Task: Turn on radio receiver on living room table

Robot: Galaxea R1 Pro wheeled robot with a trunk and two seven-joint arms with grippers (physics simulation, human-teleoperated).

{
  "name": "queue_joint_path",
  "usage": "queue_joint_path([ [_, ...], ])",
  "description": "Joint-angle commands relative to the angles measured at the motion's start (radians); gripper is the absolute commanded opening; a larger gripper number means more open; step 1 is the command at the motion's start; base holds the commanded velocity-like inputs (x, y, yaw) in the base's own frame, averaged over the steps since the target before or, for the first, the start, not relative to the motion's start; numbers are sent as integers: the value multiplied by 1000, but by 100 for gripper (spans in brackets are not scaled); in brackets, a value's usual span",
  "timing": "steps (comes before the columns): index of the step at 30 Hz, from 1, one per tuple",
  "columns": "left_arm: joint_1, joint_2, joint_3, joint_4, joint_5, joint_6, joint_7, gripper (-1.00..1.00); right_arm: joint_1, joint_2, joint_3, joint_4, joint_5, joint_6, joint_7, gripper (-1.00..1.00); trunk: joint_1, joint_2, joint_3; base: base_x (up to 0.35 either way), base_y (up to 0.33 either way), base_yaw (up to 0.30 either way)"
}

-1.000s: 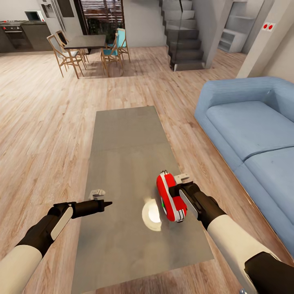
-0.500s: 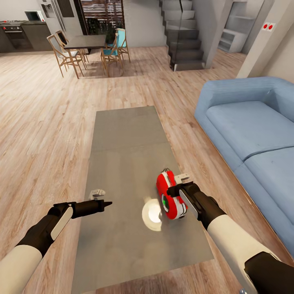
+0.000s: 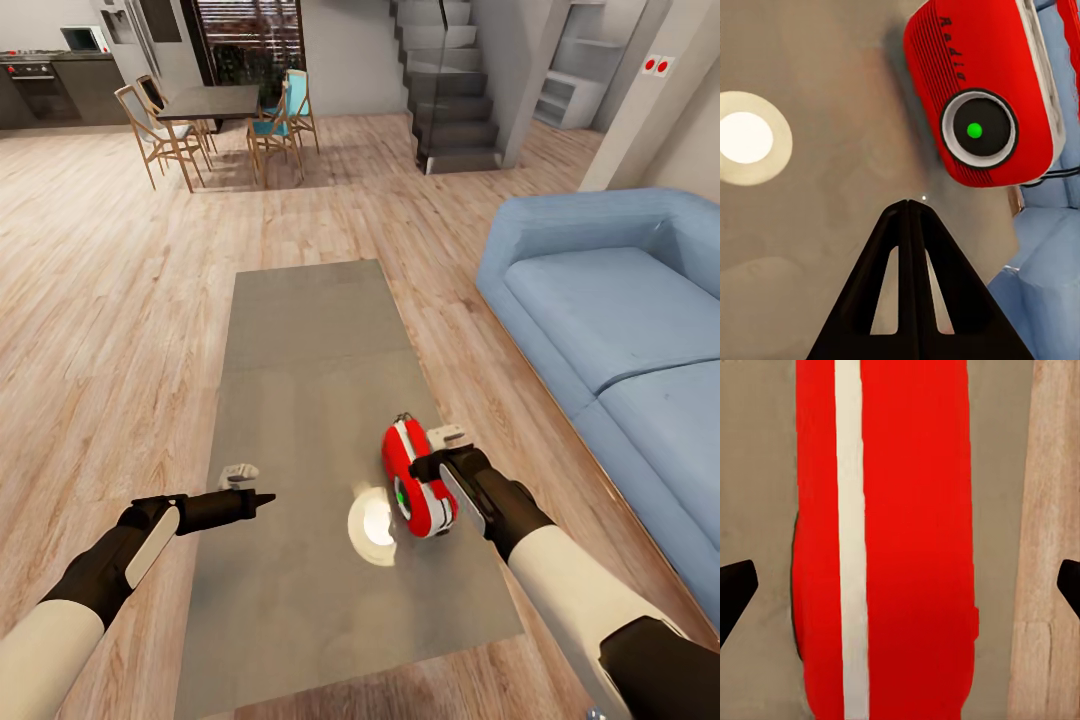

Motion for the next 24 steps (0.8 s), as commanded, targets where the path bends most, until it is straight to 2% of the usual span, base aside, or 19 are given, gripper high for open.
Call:
queue_joint_path([
  [1, 0, 0, 0, 0, 0, 0, 0, -100, 0, -1, 0, -4, 1, 3, 1, 100, 0, 0, 0, 0, 0, 0],
  [7, 0, 0, 0, -2, -3, 0, 1, -100, -1, -11, 0, -72, 0, 43, 3, 100, 0, 0, 0, 0, 0, 0],
  [11, 0, 1, 0, -5, -3, 0, 0, -100, 0, -22, 0, -252, -1, 220, 3, 100, 0, 0, 0, 0, 0, 0],
  [12, 0, 1, 0, -5, -3, 0, 0, -100, 0, -25, 0, -278, -2, 243, 3, 100, 0, 0, 0, 0, 0, 0],
  [14, 0, 1, 0, -6, -3, 1, 1, -100, 1, -44, 0, -376, -2, 321, 3, 100, 0, 0, 0, 0, 0, 0],
  [19, 0, 1, 0, -9, -3, 1, 1, -100, 27, -72, 0, -525, -2, 344, 2, 100, 0, 0, 0, 0, 0, 0],
  [24, 0, 0, 0, -11, -2, 2, 0, -100, 66, -80, 0, -584, -1, 344, 1, 100, 0, 0, 0, 0, 0, 0],
])
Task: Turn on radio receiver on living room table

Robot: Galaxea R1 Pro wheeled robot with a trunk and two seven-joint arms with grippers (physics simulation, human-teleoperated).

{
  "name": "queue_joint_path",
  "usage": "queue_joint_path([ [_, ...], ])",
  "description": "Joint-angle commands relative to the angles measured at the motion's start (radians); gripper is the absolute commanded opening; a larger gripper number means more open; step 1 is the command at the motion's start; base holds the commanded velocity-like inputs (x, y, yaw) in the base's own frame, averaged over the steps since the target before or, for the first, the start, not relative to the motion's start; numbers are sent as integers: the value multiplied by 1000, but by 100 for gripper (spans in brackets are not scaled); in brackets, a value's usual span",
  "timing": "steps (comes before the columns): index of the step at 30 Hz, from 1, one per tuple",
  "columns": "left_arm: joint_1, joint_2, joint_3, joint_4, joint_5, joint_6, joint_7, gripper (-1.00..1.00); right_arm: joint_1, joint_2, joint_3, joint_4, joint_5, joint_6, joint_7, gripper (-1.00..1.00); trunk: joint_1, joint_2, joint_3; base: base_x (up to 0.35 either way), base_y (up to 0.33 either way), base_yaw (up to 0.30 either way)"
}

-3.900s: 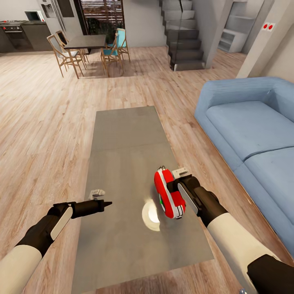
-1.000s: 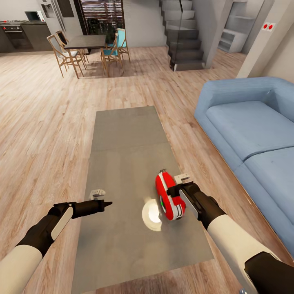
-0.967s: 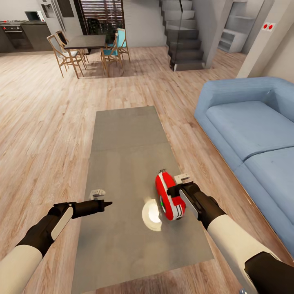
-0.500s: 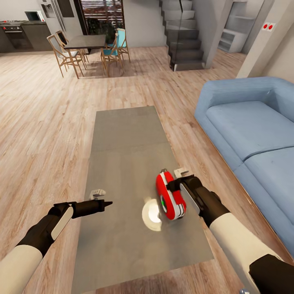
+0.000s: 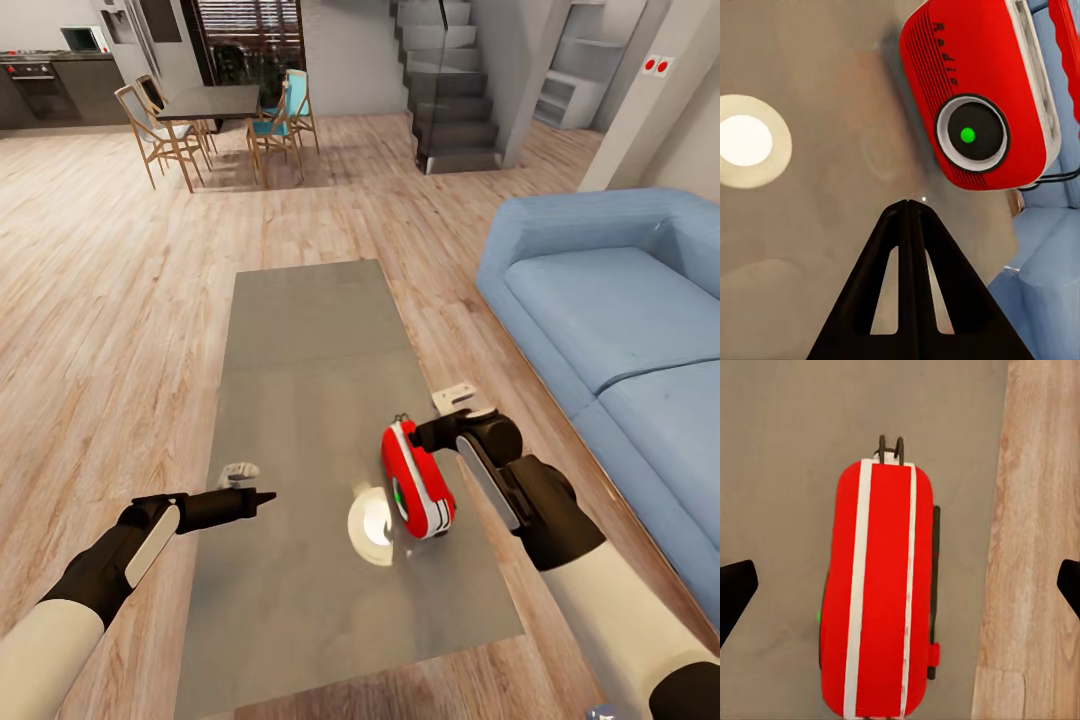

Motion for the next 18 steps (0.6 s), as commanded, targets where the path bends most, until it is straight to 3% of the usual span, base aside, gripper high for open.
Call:
queue_joint_path([
  [1, 0, 0, 0, -1, 0, 0, 0, -100, 5, -1, 0, -6, 0, 0, 0, 100, 0, 0, 0, 0, 0, 0],
  [9, 0, 1, 0, -2, 0, 5, -1, -100, 13, -3, 0, -13, -1, 0, 0, 100, 0, 0, 0, -37, 0, 0],
  [18, 0, 3, -1, -6, 0, 14, -6, -100, 14, -1, 0, -12, -2, 0, -2, 100, 0, 0, 0, -298, 0, 0],
])
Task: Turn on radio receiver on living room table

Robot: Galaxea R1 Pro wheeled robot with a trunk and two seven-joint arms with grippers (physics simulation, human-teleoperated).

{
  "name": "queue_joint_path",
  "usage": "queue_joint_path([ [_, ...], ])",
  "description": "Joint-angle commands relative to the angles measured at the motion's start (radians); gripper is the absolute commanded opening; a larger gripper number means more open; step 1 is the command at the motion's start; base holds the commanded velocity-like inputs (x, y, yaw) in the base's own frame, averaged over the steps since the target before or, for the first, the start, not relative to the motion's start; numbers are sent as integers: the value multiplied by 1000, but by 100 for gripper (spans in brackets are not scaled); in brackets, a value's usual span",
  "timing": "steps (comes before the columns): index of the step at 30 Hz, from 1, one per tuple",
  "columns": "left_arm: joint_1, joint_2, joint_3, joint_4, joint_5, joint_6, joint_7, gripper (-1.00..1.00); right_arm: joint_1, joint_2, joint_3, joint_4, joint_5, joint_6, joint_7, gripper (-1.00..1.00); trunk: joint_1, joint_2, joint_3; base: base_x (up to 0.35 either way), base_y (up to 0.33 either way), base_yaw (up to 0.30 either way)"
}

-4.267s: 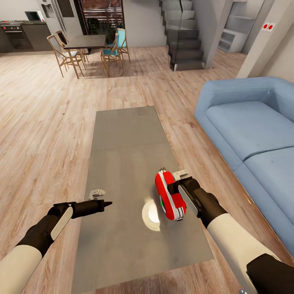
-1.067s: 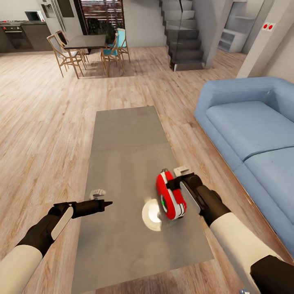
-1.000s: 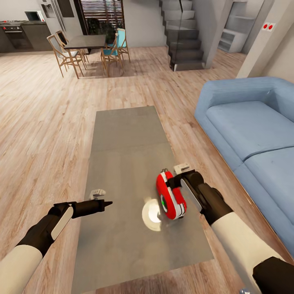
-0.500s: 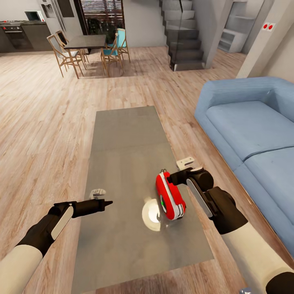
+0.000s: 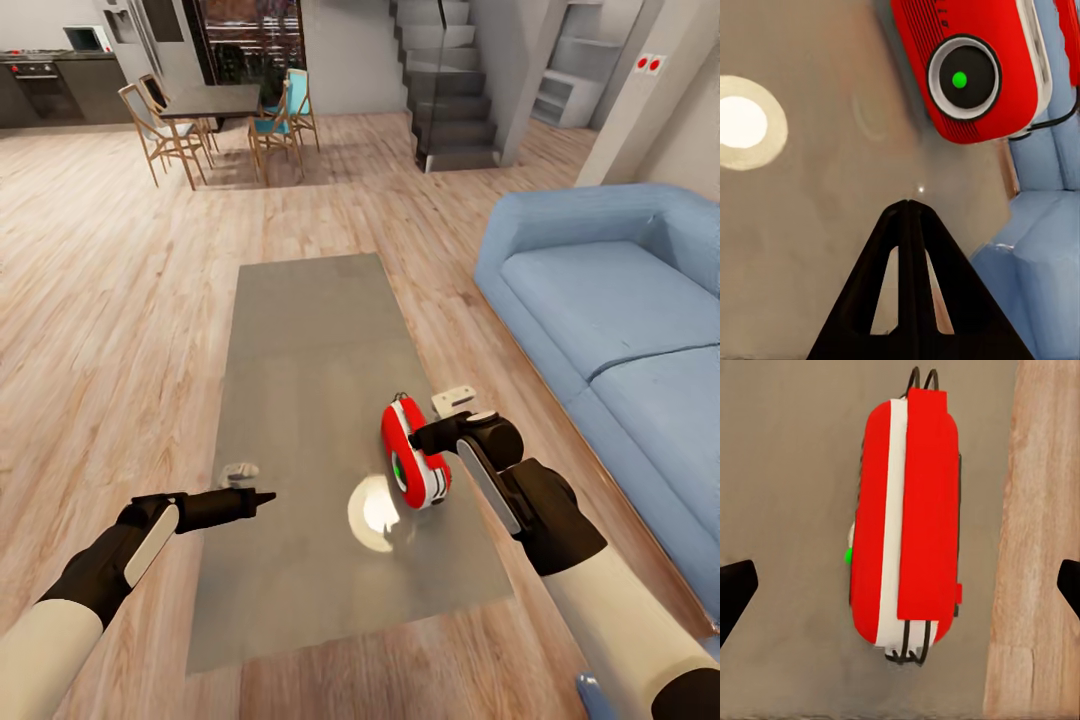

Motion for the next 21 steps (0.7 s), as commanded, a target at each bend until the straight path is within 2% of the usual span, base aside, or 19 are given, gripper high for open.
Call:
queue_joint_path([
  [1, 0, 0, 0, 0, 0, -1, -1, -100, 0, 0, 0, 0, 0, 0, -1, 100, 0, 0, 0, -301, 0, 0],
  [5, 0, 0, 0, 3, -1, -8, -2, -100, 0, 0, 0, 0, 0, 0, -4, 100, 0, 0, 0, -155, 0, 0],
  [21, 0, 0, 0, 8, -3, -11, -2, -100, 1, 0, -2, -4, 1, 0, -9, 100, 0, 0, 22, -7, 0, 47],
])
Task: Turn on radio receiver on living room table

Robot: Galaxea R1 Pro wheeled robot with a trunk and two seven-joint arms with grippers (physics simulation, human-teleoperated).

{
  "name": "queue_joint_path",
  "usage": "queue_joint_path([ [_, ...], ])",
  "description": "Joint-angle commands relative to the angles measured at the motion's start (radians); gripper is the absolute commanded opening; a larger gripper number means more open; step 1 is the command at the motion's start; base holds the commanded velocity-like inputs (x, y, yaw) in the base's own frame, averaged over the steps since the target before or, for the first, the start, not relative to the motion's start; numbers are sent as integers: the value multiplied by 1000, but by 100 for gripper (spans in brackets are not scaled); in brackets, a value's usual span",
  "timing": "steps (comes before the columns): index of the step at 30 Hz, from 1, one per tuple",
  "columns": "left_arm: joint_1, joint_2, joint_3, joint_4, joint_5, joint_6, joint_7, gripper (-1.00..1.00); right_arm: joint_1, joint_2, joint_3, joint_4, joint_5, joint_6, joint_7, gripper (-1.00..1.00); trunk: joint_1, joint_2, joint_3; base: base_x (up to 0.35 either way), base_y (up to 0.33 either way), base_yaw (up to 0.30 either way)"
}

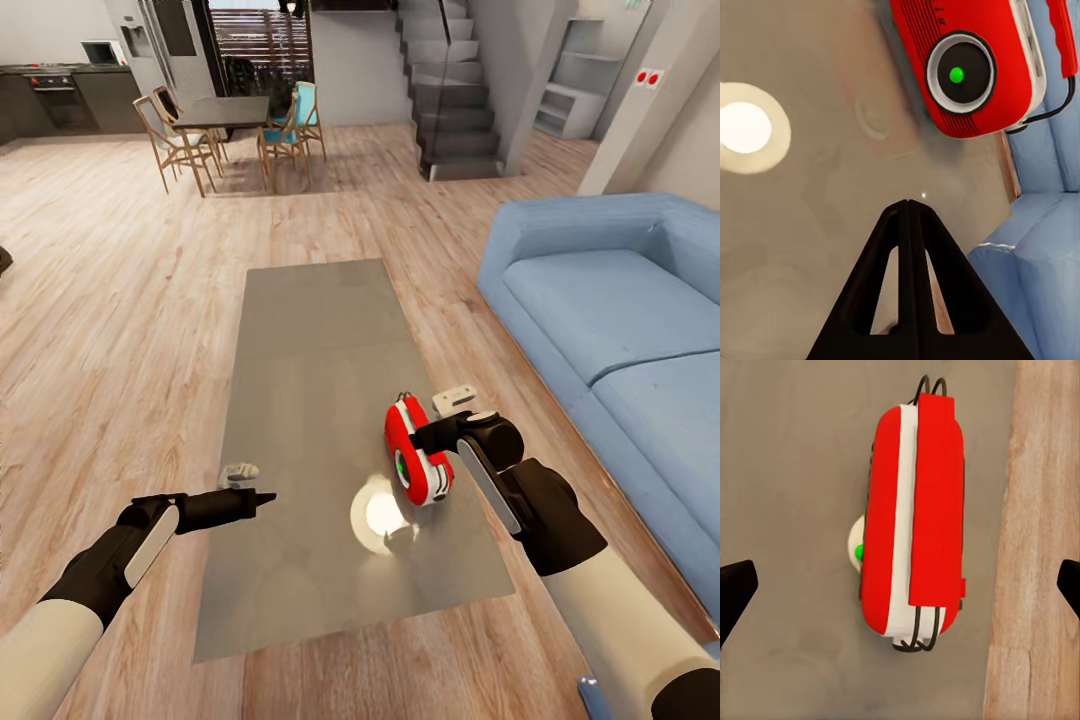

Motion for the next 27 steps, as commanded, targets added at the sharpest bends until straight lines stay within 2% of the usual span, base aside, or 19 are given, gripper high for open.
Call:
queue_joint_path([
  [1, 0, 0, 0, 1, 0, 0, 0, -100, 0, 0, 0, 0, 0, 0, 0, 100, 0, 0, 2, 0, 0, 70],
  [16, 0, 0, 0, 6, 0, -3, -2, -100, 0, 0, -1, 0, 0, 0, 1, 100, 0, 0, 24, 0, 0, 53],
  [27, 0, 0, 0, 7, 3, -4, -2, -100, 1, -1, -8, -2, -3, 0, 4, 100, 0, 0, 33, 0, 0, -54],
])
